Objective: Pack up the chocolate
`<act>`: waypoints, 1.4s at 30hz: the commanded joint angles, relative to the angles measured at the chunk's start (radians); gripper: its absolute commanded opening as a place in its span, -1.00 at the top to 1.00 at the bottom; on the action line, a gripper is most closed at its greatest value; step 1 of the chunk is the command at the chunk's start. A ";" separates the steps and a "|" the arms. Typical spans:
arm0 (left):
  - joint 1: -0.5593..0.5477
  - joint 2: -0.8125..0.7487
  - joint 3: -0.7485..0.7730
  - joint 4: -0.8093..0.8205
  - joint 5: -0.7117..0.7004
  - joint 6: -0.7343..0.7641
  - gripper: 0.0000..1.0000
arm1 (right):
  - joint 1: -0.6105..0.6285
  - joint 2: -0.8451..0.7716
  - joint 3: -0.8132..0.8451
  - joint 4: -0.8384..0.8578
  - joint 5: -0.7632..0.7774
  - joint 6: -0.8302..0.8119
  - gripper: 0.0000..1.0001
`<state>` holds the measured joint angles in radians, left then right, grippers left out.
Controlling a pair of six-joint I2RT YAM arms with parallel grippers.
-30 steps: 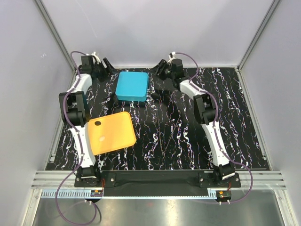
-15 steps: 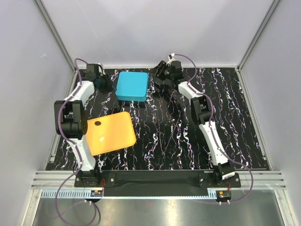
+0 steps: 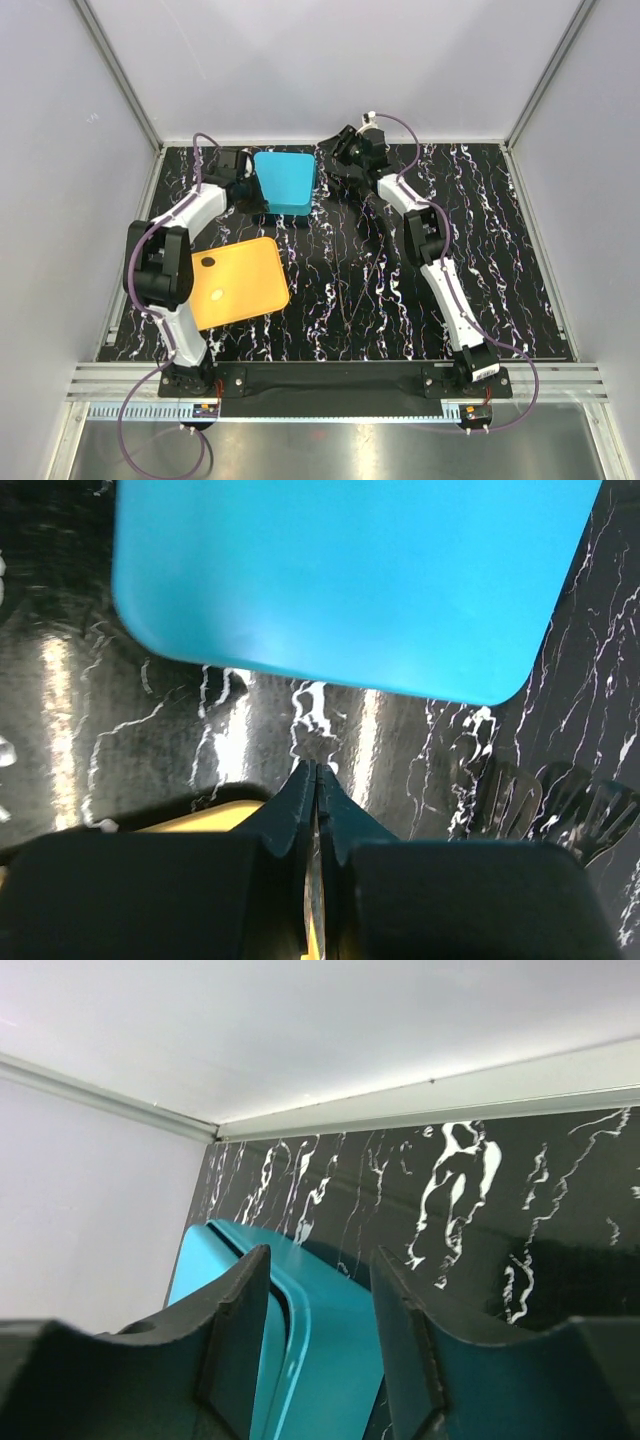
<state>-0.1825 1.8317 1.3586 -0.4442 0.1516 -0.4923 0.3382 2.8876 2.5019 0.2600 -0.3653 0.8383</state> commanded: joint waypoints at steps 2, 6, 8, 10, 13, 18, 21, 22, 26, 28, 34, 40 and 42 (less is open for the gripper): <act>-0.003 0.063 0.029 0.084 -0.032 -0.054 0.93 | 0.005 0.048 0.071 0.033 0.046 0.030 0.06; -0.003 0.124 0.080 0.088 -0.037 -0.071 0.94 | 0.007 0.081 0.080 0.042 0.034 0.070 0.10; -0.003 0.147 0.093 0.101 -0.021 -0.086 0.94 | 0.012 0.093 0.086 0.038 0.028 0.067 0.10; -0.003 0.153 0.091 0.134 -0.018 -0.094 0.94 | 0.013 0.101 0.086 0.038 0.019 0.065 0.10; -0.003 0.156 0.099 0.156 -0.023 -0.098 0.94 | 0.016 0.108 0.100 0.045 0.005 0.065 0.11; -0.003 0.185 0.152 0.144 -0.014 -0.104 0.94 | 0.021 0.117 0.107 0.038 -0.023 0.090 0.11; -0.003 0.196 0.163 0.147 -0.017 -0.114 0.95 | 0.031 0.114 0.094 0.044 -0.050 0.107 0.15; -0.003 0.196 0.163 0.153 -0.017 -0.118 0.95 | 0.035 0.113 0.088 0.044 -0.064 0.108 0.17; -0.005 0.204 0.166 0.153 -0.004 -0.124 0.95 | 0.047 0.087 0.031 0.062 -0.077 0.101 0.18; -0.005 0.207 0.165 0.144 -0.014 -0.121 0.95 | 0.048 0.072 0.012 0.071 -0.075 0.099 0.20; -0.003 0.179 0.159 0.102 -0.026 -0.112 0.88 | 0.047 0.030 -0.058 0.085 -0.077 0.101 0.21; -0.002 0.081 0.131 0.079 -0.017 -0.097 0.71 | 0.036 -0.013 -0.106 0.068 -0.054 0.102 0.21; 0.002 0.061 0.145 0.076 0.006 -0.094 0.70 | 0.025 -0.036 -0.127 0.068 -0.047 0.102 0.21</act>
<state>-0.1871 2.0014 1.4788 -0.3878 0.1455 -0.6018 0.3538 2.9295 2.4046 0.3599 -0.4046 0.9470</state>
